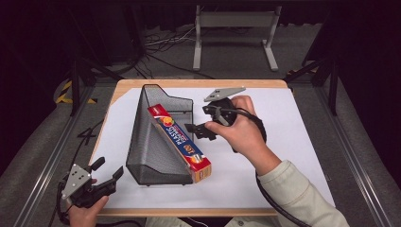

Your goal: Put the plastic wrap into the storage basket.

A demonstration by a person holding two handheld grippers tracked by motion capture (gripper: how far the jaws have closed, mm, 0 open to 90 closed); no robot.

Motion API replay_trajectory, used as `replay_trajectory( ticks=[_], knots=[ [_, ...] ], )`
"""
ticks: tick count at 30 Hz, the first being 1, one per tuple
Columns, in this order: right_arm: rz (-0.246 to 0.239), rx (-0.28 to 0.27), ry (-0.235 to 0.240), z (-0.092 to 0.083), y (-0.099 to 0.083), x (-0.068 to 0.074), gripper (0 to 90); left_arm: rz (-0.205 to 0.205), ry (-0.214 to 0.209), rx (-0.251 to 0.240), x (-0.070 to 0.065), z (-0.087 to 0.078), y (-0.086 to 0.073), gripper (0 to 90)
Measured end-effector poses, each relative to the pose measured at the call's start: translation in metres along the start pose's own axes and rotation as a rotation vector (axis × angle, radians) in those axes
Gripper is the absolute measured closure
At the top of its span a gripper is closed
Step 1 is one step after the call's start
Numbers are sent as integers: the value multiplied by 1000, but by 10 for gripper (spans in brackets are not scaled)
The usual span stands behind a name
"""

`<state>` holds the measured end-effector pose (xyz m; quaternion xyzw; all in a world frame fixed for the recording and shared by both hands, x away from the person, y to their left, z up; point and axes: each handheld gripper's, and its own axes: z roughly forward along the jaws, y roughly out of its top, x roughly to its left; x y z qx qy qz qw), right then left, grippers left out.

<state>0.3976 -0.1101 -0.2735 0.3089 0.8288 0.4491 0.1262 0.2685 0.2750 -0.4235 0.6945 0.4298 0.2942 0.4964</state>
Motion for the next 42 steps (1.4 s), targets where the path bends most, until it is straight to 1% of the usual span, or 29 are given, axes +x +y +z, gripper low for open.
replay_trajectory(
  ticks=[7, 9, 11, 15, 19, 21, 23, 25, 26, 29, 30, 34, 35, 36, 37, 42],
  knots=[
    [-34, -14, -2, -30, -16, -17, 148, 4, 0, 3, 0, 1, 0, 267],
    [-37, -17, -3, -33, -18, -19, 146, 1, 2, 4, 0, 1, 0, 267],
    [-50, -30, -10, -44, -24, -27, 146, 1, 4, 8, 0, 0, 0, 267],
    [-41, -49, -6, -59, -33, -37, 146, 2, 4, 4, 0, 0, 0, 267],
    [-44, -71, -19, -75, -44, -47, 146, 0, 6, 1, 0, 0, 0, 267],
    [-43, -85, -29, -82, -50, -51, 146, 3, 9, 10, 0, 0, 0, 267],
    [-33, -96, -34, -88, -56, -55, 146, -1, 10, 7, 0, 0, -1, 267],
    [-32, -102, -49, -95, -64, -61, 146, -3, 10, 9, 0, 0, -1, 267],
    [-34, -105, -56, -97, -67, -63, 147, 5, 7, 10, 0, 0, 0, 267],
    [-52, -124, -80, -107, -78, -71, 146, 4, 8, 10, 0, 0, 0, 267],
    [-54, -123, -82, -109, -81, -73, 146, -2, 10, 9, 0, 0, -1, 267],
    [-55, -114, -102, -119, -94, -84, 146, -1, 9, 10, 0, 0, -1, 266],
    [-55, -114, -102, -119, -94, -84, 146, -1, 9, 10, 0, 0, -1, 267],
    [-56, -115, -101, -122, -102, -88, 146, 6, 6, 11, 0, 0, 0, 267],
    [-56, -115, -101, -122, -102, -88, 146, 4, 7, 10, 0, 0, 0, 267],
    [-66, -144, -79, -124, -122, -95, 146, 3, 10, 9, -1, 0, 0, 266]
  ],
)
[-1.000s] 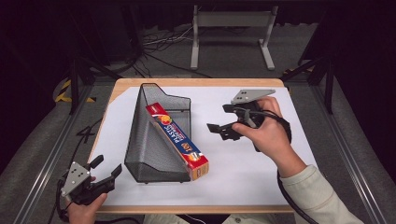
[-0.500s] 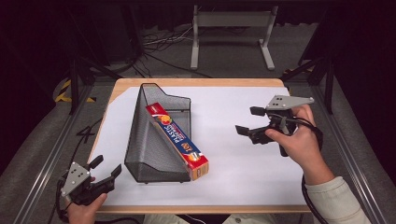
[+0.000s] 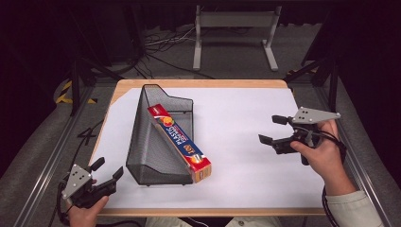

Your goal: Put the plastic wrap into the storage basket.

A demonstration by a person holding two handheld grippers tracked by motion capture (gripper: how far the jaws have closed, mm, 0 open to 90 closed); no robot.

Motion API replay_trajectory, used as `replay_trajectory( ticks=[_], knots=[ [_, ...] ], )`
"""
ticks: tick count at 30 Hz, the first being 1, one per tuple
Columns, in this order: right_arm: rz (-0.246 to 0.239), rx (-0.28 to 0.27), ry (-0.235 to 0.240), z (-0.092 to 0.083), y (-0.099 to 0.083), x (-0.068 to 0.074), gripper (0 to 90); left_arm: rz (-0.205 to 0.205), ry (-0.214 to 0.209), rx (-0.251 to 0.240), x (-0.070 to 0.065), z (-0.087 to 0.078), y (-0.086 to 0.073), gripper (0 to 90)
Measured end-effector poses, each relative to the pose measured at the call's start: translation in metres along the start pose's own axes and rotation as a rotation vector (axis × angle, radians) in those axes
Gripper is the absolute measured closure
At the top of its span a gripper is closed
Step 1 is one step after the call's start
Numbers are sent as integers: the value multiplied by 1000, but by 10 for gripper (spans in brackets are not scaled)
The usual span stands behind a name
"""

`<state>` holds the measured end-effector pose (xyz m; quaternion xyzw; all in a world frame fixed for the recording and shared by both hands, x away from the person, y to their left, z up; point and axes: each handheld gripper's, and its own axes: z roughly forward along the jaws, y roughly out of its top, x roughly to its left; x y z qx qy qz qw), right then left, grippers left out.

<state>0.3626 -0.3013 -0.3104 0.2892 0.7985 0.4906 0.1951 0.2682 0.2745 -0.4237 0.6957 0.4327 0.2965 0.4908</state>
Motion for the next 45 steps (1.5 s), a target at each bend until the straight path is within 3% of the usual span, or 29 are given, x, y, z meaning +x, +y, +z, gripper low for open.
replay_trajectory(
  ticks=[3, 6, 12, 17, 19, 24, 39, 45],
  knots=[
    [3, -10, 4, 0, -5, -1, 146, 0, 0, 2, 0, 0, 0, 266],
    [7, -30, 9, 0, -26, -2, 146, -1, 1, -1, 0, -1, 0, 266],
    [12, -28, 8, 2, -50, -2, 146, 0, 1, -1, 0, -1, 0, 266],
    [33, -82, 6, 4, -75, -4, 147, -1, 0, -1, 0, -1, 0, 266],
    [22, -52, 2, 6, -85, -5, 150, -1, -2, -1, 0, -1, -1, 266],
    [22, -37, 4, 5, -102, -5, 150, -1, -4, -4, 0, -1, 0, 266],
    [47, -10, 2, 5, -131, 0, 144, -4, -36, 5, 2, 1, -2, 265],
    [43, 5, 0, 5, -135, 2, 133, -10, -39, 5, 1, 1, -1, 264]
  ],
)
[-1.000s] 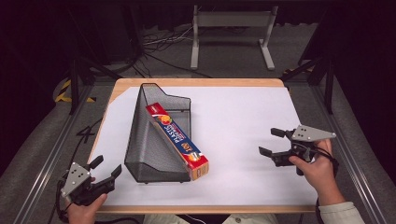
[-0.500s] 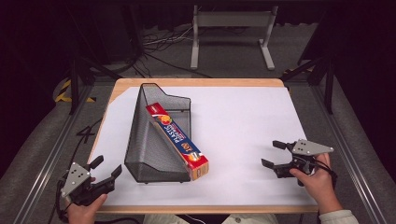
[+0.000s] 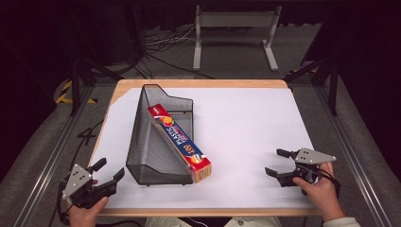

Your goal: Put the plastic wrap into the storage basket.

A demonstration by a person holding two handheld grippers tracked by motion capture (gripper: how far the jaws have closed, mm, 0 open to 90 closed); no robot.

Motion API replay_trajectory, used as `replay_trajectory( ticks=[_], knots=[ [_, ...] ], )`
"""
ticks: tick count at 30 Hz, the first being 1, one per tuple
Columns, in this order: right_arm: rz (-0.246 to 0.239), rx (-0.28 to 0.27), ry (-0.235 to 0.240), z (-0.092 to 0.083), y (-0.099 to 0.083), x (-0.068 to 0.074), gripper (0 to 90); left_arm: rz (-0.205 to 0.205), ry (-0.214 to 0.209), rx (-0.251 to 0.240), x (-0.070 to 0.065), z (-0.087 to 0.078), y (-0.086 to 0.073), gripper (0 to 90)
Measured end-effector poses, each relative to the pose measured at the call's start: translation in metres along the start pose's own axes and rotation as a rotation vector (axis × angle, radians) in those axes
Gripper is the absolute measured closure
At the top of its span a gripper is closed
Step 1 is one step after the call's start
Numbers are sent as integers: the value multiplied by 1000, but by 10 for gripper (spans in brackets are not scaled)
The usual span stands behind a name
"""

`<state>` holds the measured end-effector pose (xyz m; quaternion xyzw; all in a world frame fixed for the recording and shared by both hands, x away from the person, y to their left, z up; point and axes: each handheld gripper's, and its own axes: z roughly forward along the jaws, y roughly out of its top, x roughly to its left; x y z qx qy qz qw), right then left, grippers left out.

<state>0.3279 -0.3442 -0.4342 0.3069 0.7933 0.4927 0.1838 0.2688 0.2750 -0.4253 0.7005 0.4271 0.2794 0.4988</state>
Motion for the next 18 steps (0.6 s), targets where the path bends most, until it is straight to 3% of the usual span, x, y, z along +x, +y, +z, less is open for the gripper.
replay_trajectory(
  ticks=[7, 18],
  knots=[
    [11, 23, -8, 0, -7, 0, 129, 3, -4, 4, -1, 1, 0, 264],
    [14, 18, -15, 0, -6, -1, 129, 9, -3, 4, -1, 1, 0, 264]
  ],
)
